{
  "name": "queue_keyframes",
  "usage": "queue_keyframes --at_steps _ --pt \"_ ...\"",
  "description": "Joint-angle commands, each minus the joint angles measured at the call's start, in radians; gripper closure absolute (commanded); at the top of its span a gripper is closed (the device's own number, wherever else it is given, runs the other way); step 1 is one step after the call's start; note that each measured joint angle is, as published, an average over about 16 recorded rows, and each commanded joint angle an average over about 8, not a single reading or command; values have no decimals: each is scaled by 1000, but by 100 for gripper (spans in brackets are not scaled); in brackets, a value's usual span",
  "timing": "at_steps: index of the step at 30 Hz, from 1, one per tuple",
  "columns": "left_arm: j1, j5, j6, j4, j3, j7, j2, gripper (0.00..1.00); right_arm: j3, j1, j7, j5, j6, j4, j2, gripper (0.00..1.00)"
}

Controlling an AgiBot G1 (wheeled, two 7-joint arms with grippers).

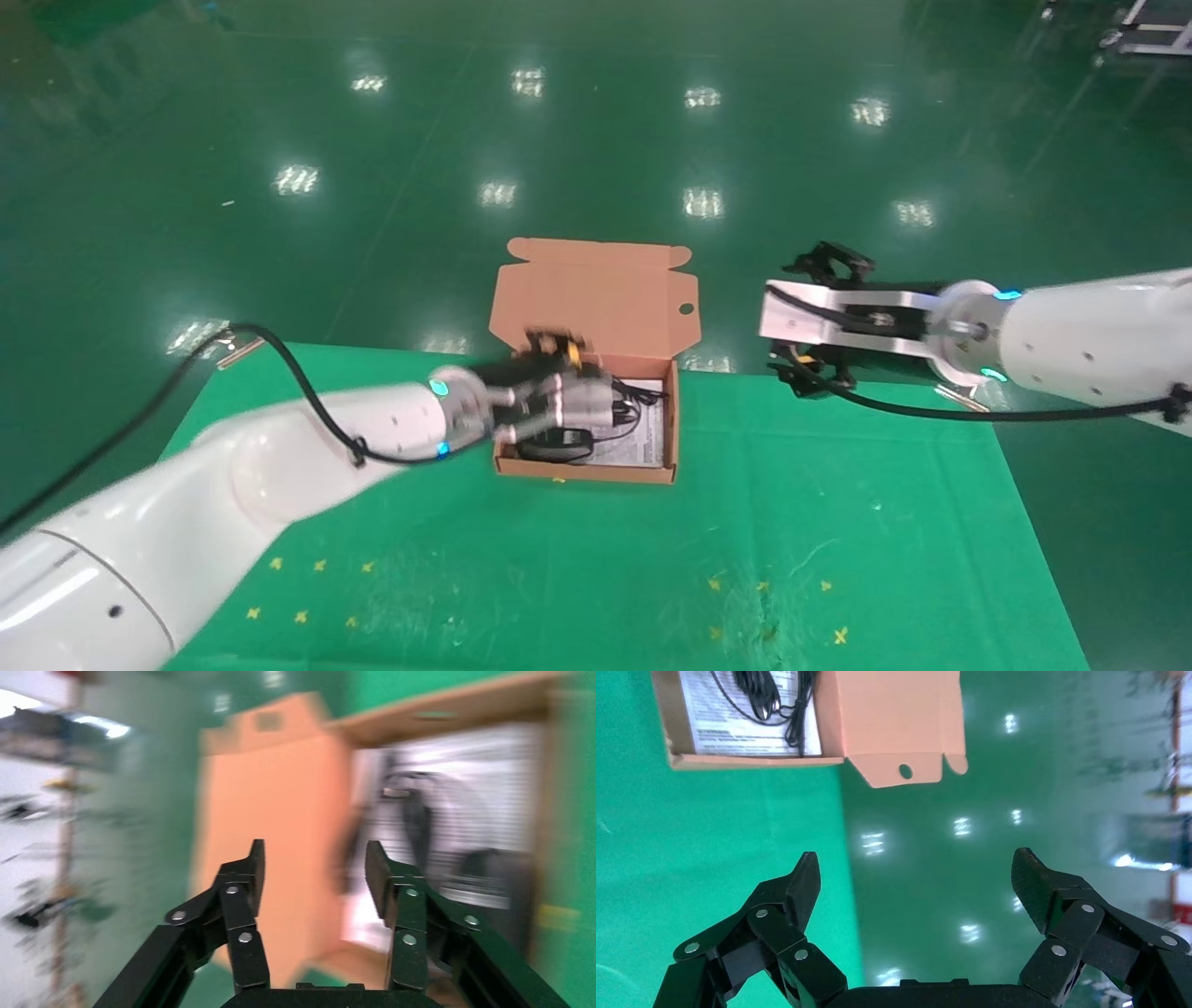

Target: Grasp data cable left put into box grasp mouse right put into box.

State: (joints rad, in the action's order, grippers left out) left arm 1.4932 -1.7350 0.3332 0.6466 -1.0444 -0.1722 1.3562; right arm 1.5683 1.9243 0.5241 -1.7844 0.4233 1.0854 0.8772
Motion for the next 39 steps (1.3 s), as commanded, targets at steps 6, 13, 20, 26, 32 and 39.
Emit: queue_keyframes --at_steps 6,13,20,26,32,39 --pt "83 28 -115 -30 6 3 6 0 -41 64 -62 -53 -127 -150 80 0" --pt "112 79 -119 -25 36 14 -17 0 -71 73 -94 -52 -139 -193 108 0" --pt "51 184 27 50 118 53 -99 0 -198 -24 -119 65 -11 -151 68 0" --pt "-3 280 159 119 194 89 -175 0 -322 -118 -144 177 112 -111 30 0" --pt "-59 377 293 188 270 125 -251 0 -447 -213 -169 291 237 -71 -9 0" --pt "-123 489 449 268 358 167 -339 0 -592 -323 -198 422 381 -25 -53 0"
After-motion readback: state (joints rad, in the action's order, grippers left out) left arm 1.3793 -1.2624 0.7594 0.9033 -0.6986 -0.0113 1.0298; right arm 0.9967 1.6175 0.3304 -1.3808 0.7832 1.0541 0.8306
